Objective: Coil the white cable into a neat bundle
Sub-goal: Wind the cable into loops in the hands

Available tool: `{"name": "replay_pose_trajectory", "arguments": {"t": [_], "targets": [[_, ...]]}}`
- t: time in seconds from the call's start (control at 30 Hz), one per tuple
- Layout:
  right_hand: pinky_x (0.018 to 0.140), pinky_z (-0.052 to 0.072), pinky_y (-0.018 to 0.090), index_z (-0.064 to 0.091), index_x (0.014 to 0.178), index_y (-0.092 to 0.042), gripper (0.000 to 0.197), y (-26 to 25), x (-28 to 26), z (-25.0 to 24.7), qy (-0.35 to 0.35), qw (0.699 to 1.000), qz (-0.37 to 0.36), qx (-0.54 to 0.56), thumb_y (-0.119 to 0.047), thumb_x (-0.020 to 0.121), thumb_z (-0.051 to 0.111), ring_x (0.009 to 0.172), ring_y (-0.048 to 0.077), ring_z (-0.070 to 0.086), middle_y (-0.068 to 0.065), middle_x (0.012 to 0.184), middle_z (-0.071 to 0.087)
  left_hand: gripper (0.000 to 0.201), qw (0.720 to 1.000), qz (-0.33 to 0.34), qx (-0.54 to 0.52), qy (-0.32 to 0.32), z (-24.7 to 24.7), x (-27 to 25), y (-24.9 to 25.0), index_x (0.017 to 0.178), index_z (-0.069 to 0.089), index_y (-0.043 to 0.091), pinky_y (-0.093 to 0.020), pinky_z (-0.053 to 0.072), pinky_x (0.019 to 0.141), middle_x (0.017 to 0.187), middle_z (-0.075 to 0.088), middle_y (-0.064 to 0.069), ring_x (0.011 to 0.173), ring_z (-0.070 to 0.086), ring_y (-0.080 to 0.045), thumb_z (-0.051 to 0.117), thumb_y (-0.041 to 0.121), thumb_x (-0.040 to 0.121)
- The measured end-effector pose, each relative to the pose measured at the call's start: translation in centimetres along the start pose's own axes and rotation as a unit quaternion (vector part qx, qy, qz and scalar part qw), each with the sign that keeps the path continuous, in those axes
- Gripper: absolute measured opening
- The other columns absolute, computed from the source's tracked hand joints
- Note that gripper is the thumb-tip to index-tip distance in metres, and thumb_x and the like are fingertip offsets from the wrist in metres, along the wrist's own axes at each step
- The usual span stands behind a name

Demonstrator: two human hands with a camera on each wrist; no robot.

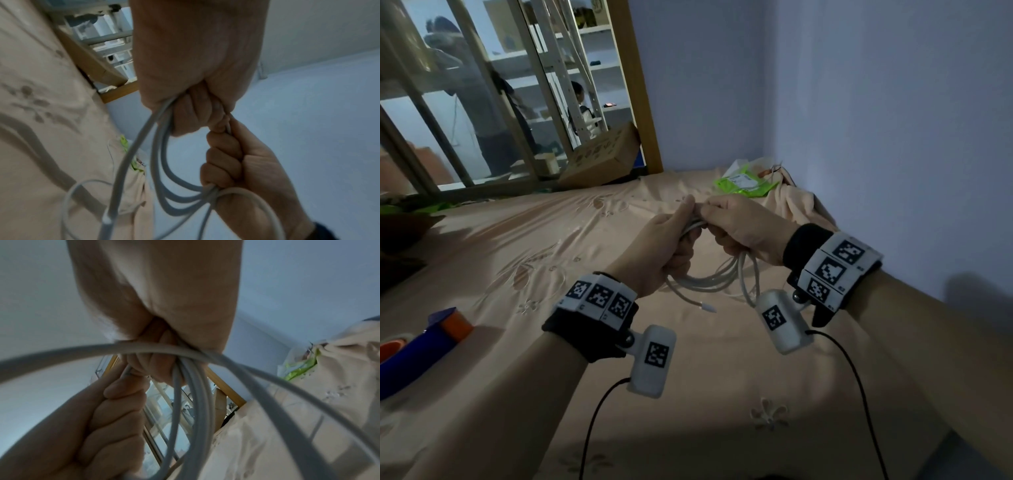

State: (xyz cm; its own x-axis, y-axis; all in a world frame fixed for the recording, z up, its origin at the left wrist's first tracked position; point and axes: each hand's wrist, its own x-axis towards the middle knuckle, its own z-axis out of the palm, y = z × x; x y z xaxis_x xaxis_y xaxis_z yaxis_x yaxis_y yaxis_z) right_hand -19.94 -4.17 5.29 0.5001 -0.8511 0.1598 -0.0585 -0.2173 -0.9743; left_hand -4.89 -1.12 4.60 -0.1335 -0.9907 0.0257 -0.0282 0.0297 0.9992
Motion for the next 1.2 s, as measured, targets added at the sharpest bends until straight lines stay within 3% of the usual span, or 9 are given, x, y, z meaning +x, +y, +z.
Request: {"name": "replay_pose_trajectory", "arguments": {"t": [0.13,0.23,0.33,0.6,0.77,0.93,1.03,1.1,1.2], "targets": [[0.041,0.02,0.02,0.049,0.075,-0.014,0.034,-0.1,-0.2,-0.1,0.015,0.994,0.007,0.106,-0.034,0.102,0.048,0.042,0.006,0.023,-0.009,0.049,0.029,0.05,0.996,0.023,-0.076,0.036,0.1,0.0,0.1,0.061,0.04,0.017,-0.026,0.009,0.043,0.047,0.019,0.004,0.038,0.014,-0.01,0.044,0.048,0.099],[0.049,0.031,0.023,0.05,0.07,-0.013,0.04,0.8,-0.6,0.3,0.042,0.979,0.009,0.202,-0.04,0.1,0.051,0.042,0.01,0.033,-0.007,0.047,0.03,0.049,0.986,0.038,-0.152,0.056,0.1,0.0,0.2,0.06,0.038,0.018,-0.026,0.008,0.041,0.046,0.017,0.005,0.036,0.012,-0.01,0.043,0.045,0.1],[0.055,0.031,0.027,0.052,0.071,-0.012,0.043,1.5,-0.8,0.9,0.049,0.967,0.006,0.25,-0.045,0.098,0.052,0.046,0.013,0.035,-0.004,0.048,0.031,0.05,0.974,0.048,-0.208,0.08,0.2,0.0,-0.1,0.058,0.037,0.019,-0.025,0.008,0.039,0.045,0.016,0.004,0.034,0.012,-0.01,0.042,0.043,0.101],[0.076,0.048,0.032,0.066,0.093,-0.006,0.042,2.7,-1.3,0.3,0.009,0.966,-0.016,0.259,-0.043,0.098,0.046,0.073,0.019,0.063,0.004,0.077,0.068,0.049,0.942,0.071,-0.313,0.101,-0.5,0.2,0.1,0.059,0.035,0.02,-0.021,0.013,0.031,0.04,0.019,0.007,0.03,0.013,-0.007,0.041,0.042,0.102],[0.065,0.039,0.029,0.075,0.093,-0.013,0.046,4.2,-1.3,-0.2,0.031,0.983,-0.027,0.177,-0.055,0.086,0.056,0.07,0.015,0.052,0.002,0.085,0.065,0.051,0.941,0.063,-0.319,0.096,-1.3,0.4,0.0,0.057,0.037,0.02,-0.022,0.012,0.031,0.04,0.019,0.007,0.03,0.013,-0.007,0.039,0.044,0.102],[0.052,0.026,0.018,0.075,0.092,-0.011,0.052,5.3,-2.0,-2.4,0.107,0.992,-0.018,0.071,-0.056,0.09,0.05,0.053,0.005,0.033,-0.006,0.066,0.044,0.054,0.956,0.041,-0.268,0.113,-2.9,0.0,0.1,0.053,0.04,0.021,-0.023,0.011,0.038,0.042,0.018,0.006,0.032,0.013,-0.009,0.042,0.046,0.1],[0.048,0.029,0.012,0.075,0.105,-0.012,0.042,6.4,-1.8,-4.1,0.15,0.988,-0.014,0.017,-0.047,0.097,0.051,0.05,0.001,0.037,-0.016,0.059,0.039,0.054,0.957,0.055,-0.259,0.122,-4.2,-0.4,0.7,0.052,0.04,0.021,-0.023,0.011,0.039,0.041,0.019,0.007,0.032,0.013,-0.008,0.041,0.047,0.1],[0.051,0.036,0.009,0.073,0.106,-0.014,0.033,7.2,-1.8,-4.9,0.17,0.985,-0.021,0.014,-0.037,0.101,0.05,0.053,-0.003,0.049,-0.02,0.057,0.052,0.055,0.956,0.069,-0.257,0.127,-5.0,-0.5,1.3,0.051,0.041,0.022,-0.022,0.013,0.037,0.041,0.019,0.007,0.032,0.014,-0.008,0.041,0.047,0.1],[0.067,0.04,0.009,0.072,0.092,-0.011,0.025,8.4,-1.9,-6.2,0.214,0.974,-0.02,-0.076,-0.024,0.101,0.052,0.077,0.001,0.058,-0.014,0.077,0.065,0.056,0.95,0.104,-0.259,0.138,-6.1,-0.9,2.4,0.05,0.042,0.022,-0.02,0.015,0.032,0.039,0.02,0.008,0.031,0.014,-0.007,0.041,0.047,0.1]]}}
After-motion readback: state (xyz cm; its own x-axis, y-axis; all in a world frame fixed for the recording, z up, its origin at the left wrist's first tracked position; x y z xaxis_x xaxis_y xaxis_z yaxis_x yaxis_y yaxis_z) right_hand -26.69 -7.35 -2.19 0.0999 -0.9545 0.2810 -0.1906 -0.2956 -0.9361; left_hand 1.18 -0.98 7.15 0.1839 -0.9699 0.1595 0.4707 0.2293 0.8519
